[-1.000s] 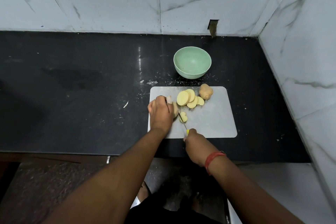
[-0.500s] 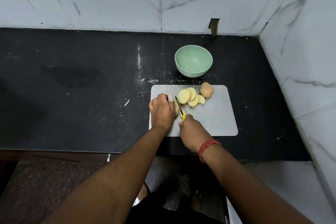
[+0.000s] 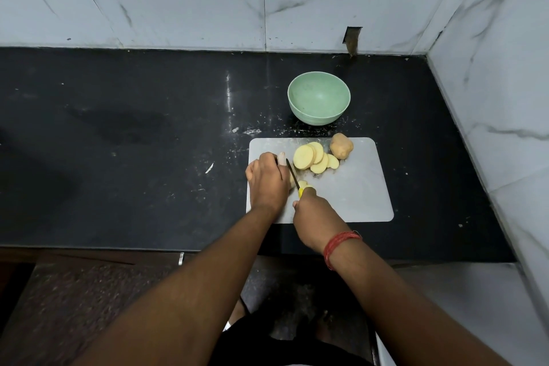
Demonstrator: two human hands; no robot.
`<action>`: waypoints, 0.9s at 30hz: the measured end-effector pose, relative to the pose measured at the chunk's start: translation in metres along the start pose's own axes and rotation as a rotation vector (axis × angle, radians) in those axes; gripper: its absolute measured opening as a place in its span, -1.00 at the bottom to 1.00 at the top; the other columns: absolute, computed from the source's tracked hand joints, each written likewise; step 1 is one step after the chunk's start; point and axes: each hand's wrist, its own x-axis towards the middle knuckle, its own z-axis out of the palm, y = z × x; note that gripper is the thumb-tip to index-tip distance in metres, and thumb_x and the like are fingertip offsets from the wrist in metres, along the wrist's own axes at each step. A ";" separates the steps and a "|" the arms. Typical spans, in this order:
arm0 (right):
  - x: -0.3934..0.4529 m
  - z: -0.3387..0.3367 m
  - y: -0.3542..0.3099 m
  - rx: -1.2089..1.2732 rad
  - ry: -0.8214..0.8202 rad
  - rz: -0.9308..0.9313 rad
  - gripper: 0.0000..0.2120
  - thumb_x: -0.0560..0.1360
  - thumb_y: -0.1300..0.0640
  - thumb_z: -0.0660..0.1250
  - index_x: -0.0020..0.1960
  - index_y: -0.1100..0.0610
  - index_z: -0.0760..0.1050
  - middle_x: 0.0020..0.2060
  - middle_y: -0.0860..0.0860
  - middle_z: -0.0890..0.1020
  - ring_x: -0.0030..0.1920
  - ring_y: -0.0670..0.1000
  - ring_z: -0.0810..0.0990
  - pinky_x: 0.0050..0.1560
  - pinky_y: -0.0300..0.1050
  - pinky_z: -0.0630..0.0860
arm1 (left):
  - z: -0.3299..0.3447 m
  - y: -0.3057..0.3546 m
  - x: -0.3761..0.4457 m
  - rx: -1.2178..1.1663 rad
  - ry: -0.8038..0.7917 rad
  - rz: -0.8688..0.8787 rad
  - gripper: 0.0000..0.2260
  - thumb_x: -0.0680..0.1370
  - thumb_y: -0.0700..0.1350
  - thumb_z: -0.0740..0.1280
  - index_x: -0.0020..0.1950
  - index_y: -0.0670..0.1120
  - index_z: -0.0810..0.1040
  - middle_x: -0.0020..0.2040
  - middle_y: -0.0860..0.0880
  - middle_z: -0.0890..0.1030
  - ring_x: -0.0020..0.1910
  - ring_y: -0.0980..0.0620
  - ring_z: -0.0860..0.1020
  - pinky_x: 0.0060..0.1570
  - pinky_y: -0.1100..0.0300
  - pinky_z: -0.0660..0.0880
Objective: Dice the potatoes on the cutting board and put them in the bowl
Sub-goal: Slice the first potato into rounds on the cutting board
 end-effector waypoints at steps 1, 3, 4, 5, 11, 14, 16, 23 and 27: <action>0.000 0.001 0.000 0.003 0.004 0.003 -0.65 0.62 0.26 0.12 0.38 0.28 0.21 0.02 0.19 0.58 -0.03 0.14 0.60 -0.17 -0.11 0.43 | 0.000 0.000 0.000 0.002 0.001 0.002 -0.52 0.63 0.21 -0.15 -0.12 -0.10 0.34 -0.17 -0.03 0.48 -0.05 -0.11 0.44 0.36 -0.05 0.24; 0.001 0.001 0.001 0.008 0.012 0.005 -0.70 0.62 0.24 0.13 0.34 0.27 0.24 -0.02 0.17 0.57 -0.10 0.12 0.58 -0.19 -0.11 0.42 | 0.000 -0.001 0.000 0.004 0.001 0.002 -0.52 0.63 0.21 -0.15 -0.13 -0.10 0.34 -0.17 -0.03 0.48 -0.06 -0.12 0.44 0.36 -0.06 0.24; 0.002 0.000 0.001 0.003 0.013 0.003 -0.71 0.62 0.23 0.12 0.32 0.26 0.25 -0.06 0.15 0.56 -0.15 0.09 0.55 -0.22 -0.11 0.41 | 0.000 -0.001 0.000 0.003 -0.001 0.001 -0.52 0.63 0.22 -0.15 -0.12 -0.10 0.34 -0.17 -0.03 0.48 -0.06 -0.12 0.44 0.36 -0.06 0.24; 0.002 0.000 0.001 -0.003 0.012 -0.001 -0.73 0.63 0.23 0.12 0.31 0.26 0.25 -0.11 0.12 0.54 -0.19 0.06 0.51 -0.26 -0.12 0.39 | 0.000 0.000 0.000 0.002 -0.001 0.001 -0.52 0.64 0.22 -0.15 -0.12 -0.10 0.34 -0.17 -0.03 0.48 -0.05 -0.11 0.43 0.36 -0.05 0.24; 0.006 -0.002 0.000 0.009 -0.002 0.006 -0.78 0.62 0.24 0.13 0.26 0.23 0.26 -0.03 0.17 0.57 -0.21 0.06 0.49 -0.32 -0.12 0.35 | -0.001 0.001 0.000 0.006 0.005 0.001 -0.52 0.64 0.21 -0.15 -0.12 -0.11 0.35 -0.18 -0.02 0.49 -0.06 -0.11 0.44 0.37 -0.05 0.23; 0.008 -0.001 -0.001 0.023 -0.025 0.017 -0.69 0.60 0.29 0.13 0.33 0.25 0.22 0.03 0.20 0.58 -0.07 0.14 0.59 -0.22 -0.10 0.40 | -0.001 0.001 0.000 0.005 0.005 -0.005 -0.53 0.64 0.21 -0.14 -0.13 -0.11 0.34 -0.19 -0.02 0.48 -0.07 -0.11 0.44 0.37 -0.05 0.23; 0.009 -0.002 -0.002 0.030 -0.054 0.033 -0.62 0.57 0.34 0.12 0.37 0.24 0.19 0.08 0.18 0.59 0.01 0.16 0.61 -0.18 -0.08 0.46 | 0.000 0.001 0.001 0.004 0.002 -0.017 -0.53 0.63 0.21 -0.14 -0.13 -0.11 0.34 -0.20 -0.02 0.48 -0.07 -0.12 0.45 0.37 -0.06 0.22; 0.029 -0.003 -0.015 -0.006 -0.095 0.086 -0.70 0.53 0.37 0.16 0.26 0.26 0.28 0.02 0.17 0.55 -0.04 0.16 0.58 -0.37 -0.14 0.31 | -0.005 0.009 -0.002 -0.023 -0.010 -0.052 -0.65 0.70 0.06 -0.01 -0.13 -0.12 0.35 -0.21 -0.02 0.48 -0.07 -0.08 0.41 0.39 -0.07 0.22; 0.027 -0.005 -0.010 -0.071 -0.116 0.031 -0.79 0.55 0.33 0.16 0.18 0.25 0.30 0.01 0.19 0.54 -0.03 0.17 0.56 -0.31 -0.16 0.34 | -0.007 0.011 -0.002 -0.034 -0.003 -0.053 -0.67 0.71 0.04 0.00 -0.14 -0.10 0.33 -0.24 0.02 0.44 -0.11 -0.06 0.40 0.39 -0.07 0.22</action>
